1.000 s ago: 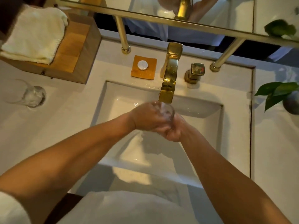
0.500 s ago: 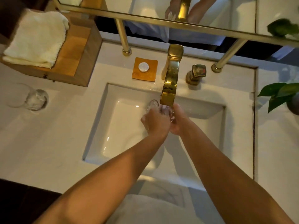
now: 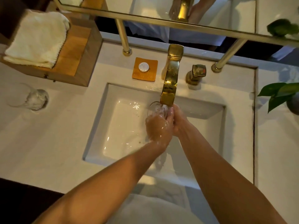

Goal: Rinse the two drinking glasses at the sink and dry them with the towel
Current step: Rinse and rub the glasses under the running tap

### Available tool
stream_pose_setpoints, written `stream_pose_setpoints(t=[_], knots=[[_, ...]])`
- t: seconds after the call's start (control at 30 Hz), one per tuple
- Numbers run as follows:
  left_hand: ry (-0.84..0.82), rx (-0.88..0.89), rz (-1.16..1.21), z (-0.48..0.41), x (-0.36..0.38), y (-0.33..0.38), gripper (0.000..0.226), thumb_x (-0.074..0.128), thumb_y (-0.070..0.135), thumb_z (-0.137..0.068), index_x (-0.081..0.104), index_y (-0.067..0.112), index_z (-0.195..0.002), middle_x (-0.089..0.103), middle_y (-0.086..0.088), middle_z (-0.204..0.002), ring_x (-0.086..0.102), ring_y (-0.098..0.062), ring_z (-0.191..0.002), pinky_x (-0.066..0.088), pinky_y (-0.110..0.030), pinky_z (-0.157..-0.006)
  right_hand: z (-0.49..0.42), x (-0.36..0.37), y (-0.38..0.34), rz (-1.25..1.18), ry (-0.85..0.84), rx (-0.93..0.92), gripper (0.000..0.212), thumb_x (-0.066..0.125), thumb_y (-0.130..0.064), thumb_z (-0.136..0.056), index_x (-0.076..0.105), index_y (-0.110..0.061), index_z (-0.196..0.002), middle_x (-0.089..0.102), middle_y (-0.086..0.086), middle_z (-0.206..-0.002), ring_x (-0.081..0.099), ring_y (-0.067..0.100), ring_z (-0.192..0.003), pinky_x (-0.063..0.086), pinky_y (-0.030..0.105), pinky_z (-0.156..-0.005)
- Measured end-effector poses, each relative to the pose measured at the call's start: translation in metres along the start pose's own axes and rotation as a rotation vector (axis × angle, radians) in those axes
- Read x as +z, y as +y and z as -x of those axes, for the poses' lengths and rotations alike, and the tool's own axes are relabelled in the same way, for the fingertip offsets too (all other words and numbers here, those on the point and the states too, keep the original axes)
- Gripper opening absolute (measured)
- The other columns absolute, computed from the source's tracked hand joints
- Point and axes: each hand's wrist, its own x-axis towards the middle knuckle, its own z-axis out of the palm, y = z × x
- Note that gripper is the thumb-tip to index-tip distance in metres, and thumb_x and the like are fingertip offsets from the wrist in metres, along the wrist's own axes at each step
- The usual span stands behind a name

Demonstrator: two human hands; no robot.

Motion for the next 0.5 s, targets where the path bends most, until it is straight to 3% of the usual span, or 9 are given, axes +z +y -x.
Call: stream_pose_setpoints(t=[0.03, 0.1, 0.17, 0.2, 0.27, 0.33, 0.4, 0.43, 0.5], knots=[[0.036, 0.066, -0.121, -0.001, -0.002, -0.002, 0.042, 0.050, 0.043, -0.099, 0.073, 0.012, -0.083, 0.072, -0.007, -0.084, 0.068, -0.026, -0.076, 0.058, -0.043, -0.076, -0.001, -0.002, 0.003, -0.048, -0.034, 0.010, 0.042, 0.052, -0.036, -0.099, 0.072, -0.012, -0.072, 0.067, 0.004, -0.069, 0.064, 0.015, -0.062, 0.052, 0.026, -0.059], [0.025, 0.684, -0.445, -0.015, -0.010, -0.032, 0.040, 0.050, 0.039, -0.101, 0.073, 0.013, -0.080, 0.073, -0.007, -0.084, 0.068, -0.027, -0.080, 0.054, -0.043, -0.084, 0.007, -0.008, 0.006, -0.023, -0.067, 0.050, 0.035, 0.053, -0.036, -0.098, 0.072, -0.008, -0.087, 0.069, 0.008, -0.081, 0.068, 0.020, -0.072, 0.059, 0.032, -0.064], [-0.236, 1.243, -0.488, -0.049, -0.033, -0.060, 0.037, 0.050, 0.036, -0.103, 0.073, 0.014, -0.084, 0.073, -0.007, -0.090, 0.068, -0.027, -0.089, 0.053, -0.048, -0.090, 0.010, -0.012, 0.005, 0.142, -0.066, 0.111, 0.042, 0.051, -0.040, -0.098, 0.073, -0.005, -0.095, 0.069, 0.013, -0.087, 0.069, 0.026, -0.079, 0.062, 0.043, -0.069], [-0.374, 1.318, -0.489, -0.060, -0.039, -0.068, 0.037, 0.049, 0.037, -0.104, 0.072, 0.012, -0.088, 0.073, -0.008, -0.093, 0.067, -0.028, -0.091, 0.055, -0.049, -0.085, 0.012, -0.012, 0.002, 0.183, -0.051, 0.145, 0.044, 0.052, -0.043, -0.098, 0.074, -0.005, -0.095, 0.070, 0.013, -0.087, 0.069, 0.027, -0.078, 0.060, 0.045, -0.072], [-0.412, 1.068, -0.461, -0.058, -0.037, -0.060, 0.044, 0.043, 0.043, -0.105, 0.072, 0.011, -0.095, 0.072, -0.009, -0.094, 0.066, -0.026, -0.085, 0.056, -0.046, -0.076, 0.008, -0.010, -0.003, 0.176, 0.035, 0.164, 0.047, 0.054, -0.050, -0.096, 0.074, -0.007, -0.089, 0.069, 0.010, -0.081, 0.068, 0.022, -0.069, 0.059, 0.036, -0.060], [-0.163, 0.427, -0.214, -0.031, -0.025, -0.023, 0.047, 0.041, 0.049, -0.103, 0.072, 0.014, -0.094, 0.070, -0.004, -0.086, 0.062, -0.019, -0.078, 0.053, -0.040, -0.070, 0.005, -0.003, -0.009, 0.170, 0.054, 0.147, 0.047, 0.057, -0.054, -0.092, 0.072, -0.011, -0.082, 0.065, 0.005, -0.077, 0.062, 0.016, -0.066, 0.055, 0.030, -0.053], [-0.008, -0.320, 0.197, -0.015, -0.014, 0.010, 0.036, 0.047, 0.041, -0.103, 0.066, 0.012, -0.094, 0.064, 0.002, -0.081, 0.063, -0.018, -0.080, 0.047, -0.030, -0.064, -0.001, 0.003, -0.007, 0.179, 0.085, 0.073, 0.042, 0.064, -0.054, -0.085, 0.071, -0.014, -0.078, 0.060, 0.005, -0.078, 0.059, 0.017, -0.070, 0.050, 0.031, -0.063], [0.025, -0.499, 0.269, -0.012, -0.011, 0.019, 0.031, 0.048, 0.039, -0.103, 0.063, 0.012, -0.095, 0.063, 0.002, -0.083, 0.064, -0.019, -0.082, 0.044, -0.029, -0.067, -0.004, 0.003, -0.004, 0.190, 0.077, 0.045, 0.040, 0.066, -0.054, -0.082, 0.070, -0.014, -0.078, 0.059, 0.005, -0.079, 0.058, 0.017, -0.070, 0.047, 0.033, -0.068], [0.011, -0.224, 0.006, -0.013, -0.012, 0.009, 0.039, 0.045, 0.042, -0.103, 0.069, 0.013, -0.091, 0.070, -0.002, -0.087, 0.067, -0.024, -0.087, 0.048, -0.035, -0.080, -0.004, -0.002, 0.002, 0.108, 0.068, 0.061, 0.039, 0.066, -0.052, -0.084, 0.071, -0.014, -0.086, 0.063, 0.005, -0.085, 0.061, 0.019, -0.075, 0.049, 0.033, -0.078]])
